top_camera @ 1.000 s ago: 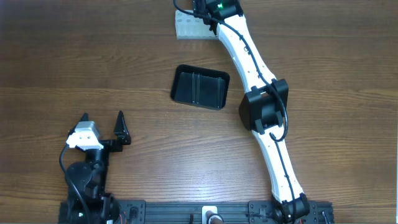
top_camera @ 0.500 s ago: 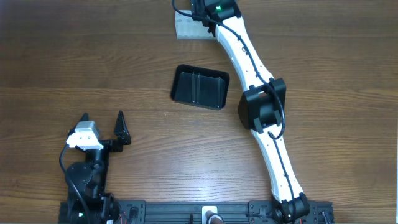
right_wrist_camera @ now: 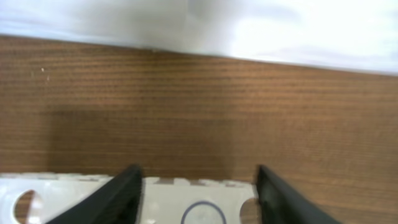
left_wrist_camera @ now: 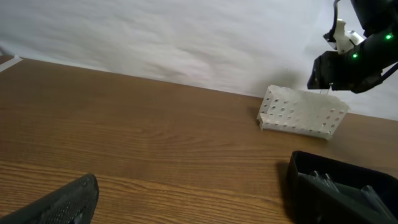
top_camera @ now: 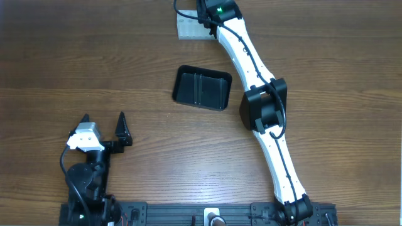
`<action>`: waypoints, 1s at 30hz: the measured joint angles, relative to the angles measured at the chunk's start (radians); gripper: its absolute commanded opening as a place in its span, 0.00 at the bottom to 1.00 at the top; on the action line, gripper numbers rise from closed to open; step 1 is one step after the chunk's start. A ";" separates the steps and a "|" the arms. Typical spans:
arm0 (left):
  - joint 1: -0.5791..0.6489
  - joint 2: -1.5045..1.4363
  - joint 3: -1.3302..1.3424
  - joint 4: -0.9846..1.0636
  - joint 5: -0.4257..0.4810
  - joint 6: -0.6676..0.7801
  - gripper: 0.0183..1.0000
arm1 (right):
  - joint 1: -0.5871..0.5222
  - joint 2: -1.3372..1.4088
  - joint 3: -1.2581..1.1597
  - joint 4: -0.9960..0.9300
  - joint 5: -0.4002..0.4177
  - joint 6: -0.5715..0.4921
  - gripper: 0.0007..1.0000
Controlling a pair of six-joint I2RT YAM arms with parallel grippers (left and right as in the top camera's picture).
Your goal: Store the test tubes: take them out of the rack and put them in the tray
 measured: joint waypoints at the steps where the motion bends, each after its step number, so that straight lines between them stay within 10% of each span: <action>1: 0.000 0.000 0.000 0.000 0.000 0.000 1.00 | 0.000 0.000 0.000 0.000 0.000 0.001 0.42; 11: 0.000 0.000 0.000 0.000 0.000 0.000 1.00 | 0.004 0.000 0.000 0.000 0.000 0.004 0.20; 30: 0.000 0.000 0.000 0.000 0.000 0.000 1.00 | 0.005 0.000 0.000 0.000 0.003 0.000 0.10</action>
